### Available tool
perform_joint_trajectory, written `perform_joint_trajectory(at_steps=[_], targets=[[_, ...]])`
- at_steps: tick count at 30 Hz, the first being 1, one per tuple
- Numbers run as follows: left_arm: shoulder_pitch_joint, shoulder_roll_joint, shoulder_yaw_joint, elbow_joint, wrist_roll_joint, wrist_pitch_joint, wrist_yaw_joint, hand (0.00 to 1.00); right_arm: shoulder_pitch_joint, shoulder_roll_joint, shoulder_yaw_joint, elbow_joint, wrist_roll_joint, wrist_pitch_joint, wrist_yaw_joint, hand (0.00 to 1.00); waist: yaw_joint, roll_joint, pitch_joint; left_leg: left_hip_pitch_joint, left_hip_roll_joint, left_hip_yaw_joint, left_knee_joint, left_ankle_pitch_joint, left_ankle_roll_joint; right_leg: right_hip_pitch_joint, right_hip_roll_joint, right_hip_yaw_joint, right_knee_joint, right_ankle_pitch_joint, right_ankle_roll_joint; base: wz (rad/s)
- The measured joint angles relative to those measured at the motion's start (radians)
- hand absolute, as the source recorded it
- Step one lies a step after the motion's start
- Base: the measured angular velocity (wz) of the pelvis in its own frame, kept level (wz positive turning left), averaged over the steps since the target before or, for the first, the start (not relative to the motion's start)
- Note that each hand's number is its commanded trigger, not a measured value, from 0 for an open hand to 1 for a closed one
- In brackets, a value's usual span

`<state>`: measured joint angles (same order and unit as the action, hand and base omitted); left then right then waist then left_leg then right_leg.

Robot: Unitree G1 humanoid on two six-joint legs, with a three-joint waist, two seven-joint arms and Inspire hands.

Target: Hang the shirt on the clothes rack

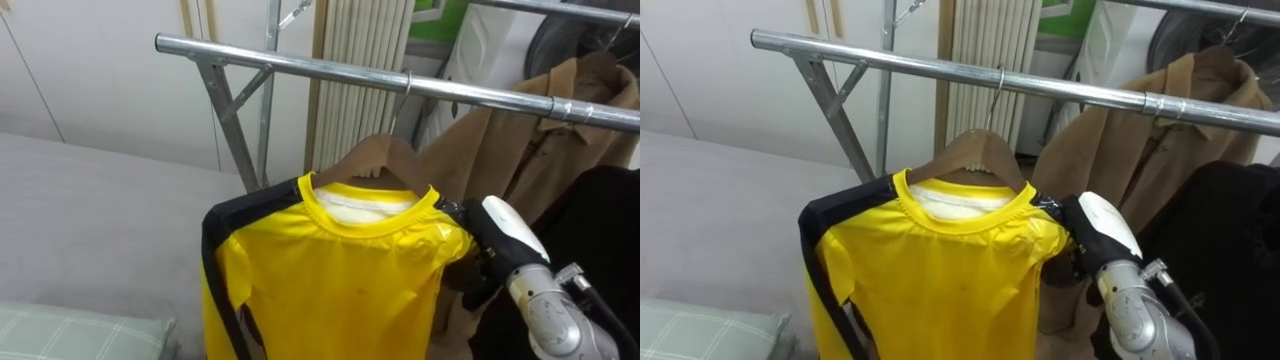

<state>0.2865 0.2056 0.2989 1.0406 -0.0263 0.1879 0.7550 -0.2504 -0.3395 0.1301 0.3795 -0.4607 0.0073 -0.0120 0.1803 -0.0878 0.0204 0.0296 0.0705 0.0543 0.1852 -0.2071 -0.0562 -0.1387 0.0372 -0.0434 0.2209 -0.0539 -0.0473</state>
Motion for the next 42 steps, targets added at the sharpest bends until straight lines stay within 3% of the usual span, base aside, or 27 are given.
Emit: perform_joint_trajectory(at_steps=[6, 17, 18, 19, 20, 21, 42], targets=[[0.0, 0.0, 0.0, 0.0, 0.0, 0.0, -0.001, 0.0, 0.0, 0.006, 0.0, 0.035, 0.006, -0.028, -0.013, 1.0, 0.0, 0.002, 0.0004, 0.003, 0.002, -0.001, -0.004, 0.0, 0.0, 0.004, 0.001, -0.006, 0.0, 0.005, -0.002, 0.0], [0.001, 0.0, 0.0, 0.0, 0.0, 0.0, -0.018, 0.0, 0.0, 0.023, 0.0, 0.051, 0.012, -0.03, -0.021, 1.0, 0.0, 0.018, 0.0019, 0.016, 0.002, -0.001, -0.007, 0.002, 0.0, 0.017, 0.001, -0.005, -0.001, 0.005, -0.001, 0.0], [0.001, 0.0, 0.0, 0.0, 0.0, 0.0, -0.018, 0.0, 0.0, 0.023, 0.0, 0.051, 0.012, -0.03, -0.021, 0.71, 0.0, 0.019, 0.0017, 0.016, 0.002, -0.001, -0.007, 0.002, 0.0, 0.017, 0.001, -0.005, -0.001, 0.005, -0.002, 0.0], [0.001, 0.0, 0.0, 0.0, 0.0, 0.0, -0.018, 0.0, 0.0, 0.023, 0.0, 0.051, 0.012, -0.03, -0.021, 0.27, 0.0, 0.019, 0.0016, 0.016, 0.002, -0.001, -0.007, 0.002, -0.001, 0.017, 0.001, -0.005, -0.001, 0.005, -0.002, 0.0], [0.001, 0.0, 0.0, 0.0, 0.0, 0.0, -0.019, 0.0, 0.0, 0.023, 0.0, 0.051, 0.012, -0.03, -0.022, 0.07, 0.0, 0.02, 0.0016, 0.016, 0.002, -0.001, -0.007, 0.003, -0.001, 0.017, 0.001, -0.005, -0.001, 0.005, -0.002, 0.0], [0.001, 0.0, 0.0, 0.0, 0.0, 0.0, -0.02, 0.0, 0.0, 0.023, 0.0, 0.051, 0.012, -0.03, -0.022, 0.0, 0.0, 0.02, 0.0016, 0.016, 0.002, -0.001, -0.007, 0.003, -0.001, 0.017, 0.001, -0.005, -0.001, 0.005, -0.002, 0.0], [0.001, 0.0, 0.0, 0.0, 0.0, 0.0, -0.022, 0.0, 0.001, 0.023, 0.0, 0.098, 0.033, -0.026, -0.017, 0.0, 0.0, 0.02, 0.0008, 0.017, 0.002, -0.001, -0.008, 0.004, -0.002, 0.017, 0.001, -0.005, 0.0, 0.005, -0.002, 0.0]])
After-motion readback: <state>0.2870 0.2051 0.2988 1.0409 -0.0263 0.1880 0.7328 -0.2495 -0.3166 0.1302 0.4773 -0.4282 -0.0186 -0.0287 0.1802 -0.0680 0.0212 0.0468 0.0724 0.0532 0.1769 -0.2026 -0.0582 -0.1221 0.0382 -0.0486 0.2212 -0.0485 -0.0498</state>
